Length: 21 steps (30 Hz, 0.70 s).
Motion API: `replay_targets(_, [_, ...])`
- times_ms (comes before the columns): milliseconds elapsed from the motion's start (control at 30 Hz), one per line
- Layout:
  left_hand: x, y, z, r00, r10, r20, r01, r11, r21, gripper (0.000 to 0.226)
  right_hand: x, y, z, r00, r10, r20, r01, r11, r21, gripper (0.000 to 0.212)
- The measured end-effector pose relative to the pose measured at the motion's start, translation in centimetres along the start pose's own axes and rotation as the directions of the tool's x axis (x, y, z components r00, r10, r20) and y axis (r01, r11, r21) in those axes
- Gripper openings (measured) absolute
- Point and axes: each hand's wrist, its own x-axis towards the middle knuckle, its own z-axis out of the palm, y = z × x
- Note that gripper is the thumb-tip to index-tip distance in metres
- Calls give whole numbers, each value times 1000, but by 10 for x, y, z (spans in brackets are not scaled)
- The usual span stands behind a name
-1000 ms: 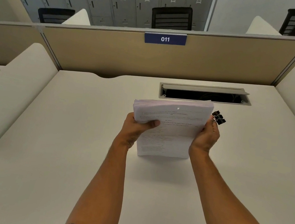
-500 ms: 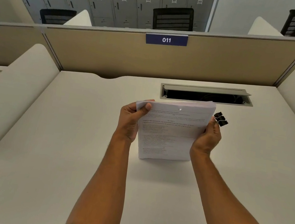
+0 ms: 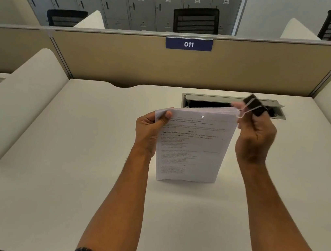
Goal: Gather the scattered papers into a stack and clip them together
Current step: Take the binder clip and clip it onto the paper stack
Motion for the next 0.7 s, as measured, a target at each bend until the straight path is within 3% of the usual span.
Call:
replay_targets(33, [0,0,0,1000,-1,-3,1,1000,-3,26,3,-10,0,983,12,182,-16,1000,18,27])
replay_targets(67, [1,0,0,1000,-3,-2,3,1000,-9,26,6,-21,2,920,83,382,-96,995,14,30])
replay_targets(133, [1,0,-1,1000,-2,13,2,999,-43,21,10,-35,12,639,301,708,-307,944,-124,32])
replay_targets(200, [1,1,-2,1000,3,29,-1,998,-64,16,8,-39,24,324,466,824,-344,869,-356,34])
replay_targets(233, [1,1,-3,999,6,33,-4,998,-62,16,5,-39,31,232,510,828,-318,844,-431,37])
replay_targets(267, [1,2,-3,999,9,37,-7,998,-59,17,2,-38,36,191,539,820,-300,828,-474,40])
replay_targets(433, [-1,5,-5,998,-2,68,6,998,-62,15,6,-39,55,198,611,766,-272,785,-556,45])
replay_targets(700, [1,5,-8,999,16,45,-14,999,-46,15,14,-48,70,380,529,759,-218,848,-483,44])
